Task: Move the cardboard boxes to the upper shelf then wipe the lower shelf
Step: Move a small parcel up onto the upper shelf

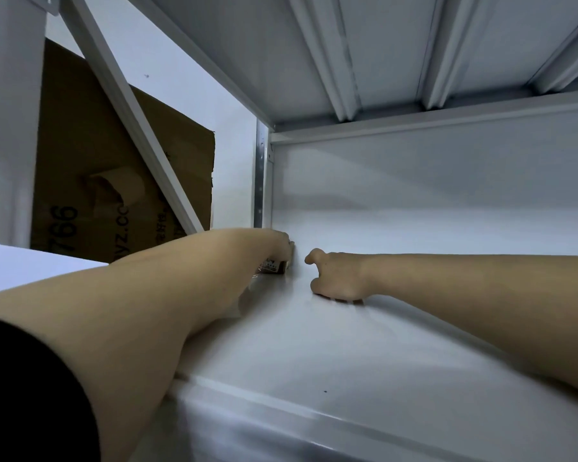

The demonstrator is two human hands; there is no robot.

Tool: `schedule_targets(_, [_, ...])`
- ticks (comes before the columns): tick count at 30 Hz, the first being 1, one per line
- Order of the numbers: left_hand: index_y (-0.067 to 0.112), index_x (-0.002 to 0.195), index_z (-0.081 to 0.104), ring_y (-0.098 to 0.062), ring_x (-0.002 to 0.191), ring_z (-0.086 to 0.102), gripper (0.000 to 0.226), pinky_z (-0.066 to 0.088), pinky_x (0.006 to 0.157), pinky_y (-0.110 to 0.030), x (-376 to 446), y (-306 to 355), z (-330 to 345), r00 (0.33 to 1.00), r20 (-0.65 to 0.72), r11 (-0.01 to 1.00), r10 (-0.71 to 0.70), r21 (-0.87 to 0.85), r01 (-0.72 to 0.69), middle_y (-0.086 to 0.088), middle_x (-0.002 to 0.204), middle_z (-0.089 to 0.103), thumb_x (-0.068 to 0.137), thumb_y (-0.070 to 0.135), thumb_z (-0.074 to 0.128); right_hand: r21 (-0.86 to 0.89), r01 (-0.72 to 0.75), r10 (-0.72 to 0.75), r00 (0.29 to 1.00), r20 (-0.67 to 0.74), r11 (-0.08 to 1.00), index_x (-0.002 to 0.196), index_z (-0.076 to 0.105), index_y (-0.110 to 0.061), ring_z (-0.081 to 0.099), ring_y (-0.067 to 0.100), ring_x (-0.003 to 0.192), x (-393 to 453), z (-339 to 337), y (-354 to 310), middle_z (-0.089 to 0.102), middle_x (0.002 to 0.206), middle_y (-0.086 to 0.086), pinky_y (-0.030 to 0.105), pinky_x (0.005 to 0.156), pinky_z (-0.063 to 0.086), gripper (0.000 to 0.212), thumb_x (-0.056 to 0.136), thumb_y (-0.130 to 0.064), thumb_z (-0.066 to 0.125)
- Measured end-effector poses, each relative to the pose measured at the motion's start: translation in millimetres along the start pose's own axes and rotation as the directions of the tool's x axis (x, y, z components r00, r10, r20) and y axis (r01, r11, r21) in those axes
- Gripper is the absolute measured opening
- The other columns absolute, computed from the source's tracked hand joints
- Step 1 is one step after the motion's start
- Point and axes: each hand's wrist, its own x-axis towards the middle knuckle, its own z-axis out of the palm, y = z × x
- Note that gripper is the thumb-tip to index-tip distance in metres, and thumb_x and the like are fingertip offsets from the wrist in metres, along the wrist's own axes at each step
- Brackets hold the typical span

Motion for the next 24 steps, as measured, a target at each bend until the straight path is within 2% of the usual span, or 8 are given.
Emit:
schedule_targets(3, [0.011, 0.133, 0.046, -0.031, 0.115, 0.054, 0.045, 0.043, 0.097, -0.036, 2, -9, -2, 0.999, -0.001, 0.998, 0.044, -0.05, -0.044, -0.012, 0.129, 0.054, 0.099, 0.039, 0.034, 0.015, -0.007, 0.007, 1.0, 0.005, 1.0, 0.146, 0.021, -0.014, 0.05, 0.022, 0.08, 2, 1, 2, 0.054, 0.099, 0.008, 0.029, 0.07, 0.041, 0.05, 0.098, -0.019, 0.034])
schedule_targets(7, [0.021, 0.145, 0.031, -0.031, 0.117, 0.053, 0.049, 0.044, 0.099, -0.038, 5, -15, -1, 0.996, 0.069, 0.999, 0.048, -0.014, -0.048, -0.011, 0.133, 0.049, 0.097, 0.021, 0.039, 0.015, -0.004, 0.004, 1.0, -0.007, 1.0, 0.147, 0.021, -0.015, 0.052, 0.024, 0.088, 4, 4, 3, 0.054, 0.123, 0.009, 0.03, 0.076, 0.044, 0.051, 0.098, -0.023, 0.032])
schedule_targets(10, [0.019, 0.146, 0.03, -0.032, 0.119, 0.051, 0.049, 0.043, 0.1, -0.039, 11, -12, 6, 0.996, 0.074, 0.999, 0.049, 0.013, -0.05, -0.011, 0.136, 0.048, 0.097, 0.014, 0.036, -0.005, 0.015, -0.015, 1.0, -0.021, 1.0, 0.149, 0.021, -0.02, 0.052, 0.024, 0.114, 2, 5, 5, 0.047, 0.136, 0.006, 0.033, 0.096, 0.043, 0.051, 0.099, -0.026, 0.032])
schedule_targets(12, [0.018, 0.145, 0.028, -0.033, 0.118, 0.05, 0.049, 0.042, 0.1, -0.042, 11, -9, 8, 0.997, 0.064, 0.999, 0.041, 0.015, -0.042, -0.014, 0.136, 0.046, 0.097, 0.016, 0.035, -0.011, 0.017, -0.017, 1.0, -0.023, 1.0, 0.149, 0.021, -0.021, 0.05, 0.025, 0.12, 2, 5, 5, 0.045, 0.138, 0.005, 0.031, 0.096, 0.041, 0.051, 0.099, -0.026, 0.032])
schedule_targets(16, [0.01, 0.145, 0.02, -0.036, 0.128, 0.039, 0.052, 0.035, 0.105, -0.044, 13, -4, 12, 0.999, 0.023, 0.998, -0.049, 0.036, 0.048, -0.018, 0.146, 0.027, 0.097, 0.023, 0.034, -0.031, 0.024, -0.024, 0.999, -0.023, 0.999, 0.148, 0.025, -0.018, 0.046, 0.025, 0.124, 4, 6, 7, 0.041, 0.142, 0.006, 0.03, 0.096, 0.038, 0.049, 0.1, -0.026, 0.03])
schedule_targets(19, [0.007, 0.15, 0.003, -0.036, 0.138, 0.025, 0.061, 0.026, 0.111, -0.042, 10, -3, 7, 0.99, 0.043, 0.991, -0.136, 0.01, 0.136, -0.018, 0.154, 0.011, 0.099, 0.024, 0.031, -0.05, 0.026, -0.027, 0.999, -0.023, 0.998, 0.148, 0.027, -0.018, 0.045, 0.025, 0.125, 4, 6, 7, 0.039, 0.143, 0.006, 0.031, 0.098, 0.037, 0.048, 0.1, -0.027, 0.029])
schedule_targets(21, [0.005, 0.149, 0.012, -0.035, 0.134, 0.034, 0.057, 0.034, 0.107, -0.039, 5, -3, -4, 0.992, 0.048, 0.993, -0.118, 0.025, 0.117, -0.018, 0.151, 0.022, 0.099, 0.024, 0.034, -0.076, 0.029, -0.031, 0.999, -0.02, 0.997, 0.147, 0.031, -0.018, 0.045, 0.025, 0.126, 3, 5, 7, 0.038, 0.144, 0.007, 0.03, 0.098, 0.037, 0.047, 0.101, -0.027, 0.028])
schedule_targets(24, [0.001, 0.132, 0.047, -0.03, 0.122, 0.051, 0.039, 0.04, 0.105, -0.038, -3, -10, -30, 0.991, 0.127, 0.997, -0.045, 0.061, 0.038, -0.017, 0.137, 0.048, 0.101, 0.022, 0.036, -0.107, 0.031, -0.032, 0.999, -0.008, 0.994, 0.143, 0.037, -0.016, 0.052, 0.024, 0.116, 0, 1, 2, 0.042, 0.142, 0.009, 0.029, 0.091, 0.041, 0.044, 0.101, -0.026, 0.029])
